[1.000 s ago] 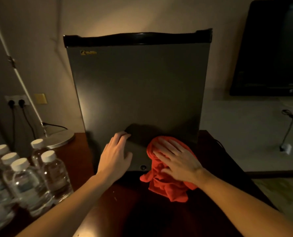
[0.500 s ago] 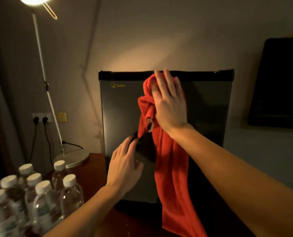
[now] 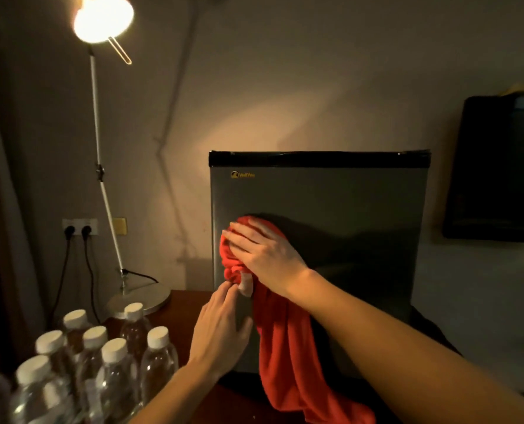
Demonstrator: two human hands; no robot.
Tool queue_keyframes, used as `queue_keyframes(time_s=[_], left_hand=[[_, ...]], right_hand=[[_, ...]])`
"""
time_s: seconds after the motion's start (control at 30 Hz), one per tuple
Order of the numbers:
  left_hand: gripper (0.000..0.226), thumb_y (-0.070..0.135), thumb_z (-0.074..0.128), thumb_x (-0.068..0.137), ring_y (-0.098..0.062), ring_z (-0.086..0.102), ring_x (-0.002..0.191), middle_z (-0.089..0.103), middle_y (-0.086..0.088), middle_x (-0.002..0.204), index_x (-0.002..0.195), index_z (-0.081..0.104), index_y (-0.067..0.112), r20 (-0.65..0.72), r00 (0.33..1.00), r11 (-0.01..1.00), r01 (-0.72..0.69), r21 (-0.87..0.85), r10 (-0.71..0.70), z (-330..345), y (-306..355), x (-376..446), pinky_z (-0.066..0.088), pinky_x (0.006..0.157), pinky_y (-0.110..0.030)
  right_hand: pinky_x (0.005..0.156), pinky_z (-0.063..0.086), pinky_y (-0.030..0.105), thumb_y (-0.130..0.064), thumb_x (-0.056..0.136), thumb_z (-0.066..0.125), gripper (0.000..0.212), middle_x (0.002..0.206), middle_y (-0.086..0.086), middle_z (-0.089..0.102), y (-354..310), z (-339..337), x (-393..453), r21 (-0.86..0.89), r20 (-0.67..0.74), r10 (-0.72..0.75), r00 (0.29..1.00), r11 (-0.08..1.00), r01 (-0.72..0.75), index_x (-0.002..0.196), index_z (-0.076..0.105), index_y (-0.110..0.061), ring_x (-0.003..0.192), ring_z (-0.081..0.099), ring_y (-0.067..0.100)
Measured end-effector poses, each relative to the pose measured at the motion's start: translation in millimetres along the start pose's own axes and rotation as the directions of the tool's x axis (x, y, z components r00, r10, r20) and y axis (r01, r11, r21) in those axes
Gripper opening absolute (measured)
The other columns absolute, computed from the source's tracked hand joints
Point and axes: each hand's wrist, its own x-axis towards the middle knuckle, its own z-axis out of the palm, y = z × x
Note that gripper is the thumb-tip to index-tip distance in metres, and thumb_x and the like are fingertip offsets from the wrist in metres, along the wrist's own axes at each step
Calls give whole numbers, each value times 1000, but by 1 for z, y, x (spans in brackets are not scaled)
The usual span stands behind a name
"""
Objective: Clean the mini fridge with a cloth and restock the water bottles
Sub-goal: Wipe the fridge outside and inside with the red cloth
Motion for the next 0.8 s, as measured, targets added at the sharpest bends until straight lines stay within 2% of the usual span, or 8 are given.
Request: queue_keyframes(time_s=[0.13, 0.23, 0.33, 0.47, 0.53, 0.6, 0.7, 0.8], left_hand=[[46, 34, 58, 82, -19, 52, 121, 44, 5, 137, 125, 52, 20, 93, 996, 997, 9, -75, -2, 12, 14, -5, 48, 94, -36], [68, 53, 42, 74, -14, 50, 125, 43, 7, 139, 135, 44, 23, 207, 978, 979, 29, -201, 14, 28, 28, -17, 47, 96, -35], [61, 61, 54, 74, -7, 55, 110, 53, 14, 122, 129, 41, 36, 288, 956, 938, 49, -343, 55, 44, 51, -27, 49, 87, -35], [55, 49, 67, 65, -4, 62, 88, 64, 16, 95, 115, 53, 35, 380, 918, 834, 117, -539, 117, 64, 97, -36, 52, 79, -29], [34, 43, 68, 63, 1, 56, 73, 64, 15, 78, 92, 65, 25, 413, 900, 763, 166, -624, 142, 69, 126, -44, 49, 69, -27], [25, 44, 64, 65, 2, 50, 60, 57, 16, 60, 68, 60, 19, 398, 910, 720, 198, -665, 117, 74, 152, -49, 44, 58, -26], [5, 23, 64, 69, -8, 58, 64, 63, 10, 61, 70, 63, 18, 368, 930, 638, 301, -709, -30, 90, 176, -49, 46, 55, -29], [14, 16, 59, 66, -15, 61, 67, 67, 1, 69, 78, 63, 22, 314, 940, 554, 332, -763, -131, 101, 192, -42, 52, 59, -45]], right_hand=[[118, 20, 43, -21, 89, 19, 58, 148, 6, 46, 2, -11, -45, 47, 186, -17, 982, 999, 8, 132, 57, -10, 143, 30, 24], [117, 23, 43, -13, 89, 39, 47, 145, 4, 49, 4, -16, -87, 98, 268, 55, 962, 992, -84, 131, 57, -13, 141, 33, 25], [102, 42, 46, -9, 80, 50, 49, 131, 7, 59, 4, -29, -129, 184, 218, 286, 933, 927, -327, 127, 60, -14, 122, 52, 33], [99, 46, 50, -9, 85, 40, 48, 130, 10, 57, 15, -63, -164, 359, 80, 495, 865, 796, -488, 130, 56, -9, 121, 51, 34], [103, 42, 50, -1, 85, 46, 48, 133, 10, 54, 23, -77, -181, 369, 72, 500, 863, 791, -488, 133, 54, -8, 125, 47, 32], [102, 44, 49, -1, 84, 49, 50, 134, 9, 54, 31, -85, -204, 346, 98, 439, 893, 826, -445, 133, 54, -9, 125, 47, 30], [98, 47, 45, -8, 77, 38, 57, 133, 7, 53, 37, -86, -255, 271, 179, 370, 912, 872, -407, 132, 54, -14, 124, 46, 28], [102, 44, 49, -7, 67, 41, 73, 140, 9, 47, 38, -72, -307, 271, 301, 445, 844, 808, -523, 139, 47, -19, 130, 39, 28]])
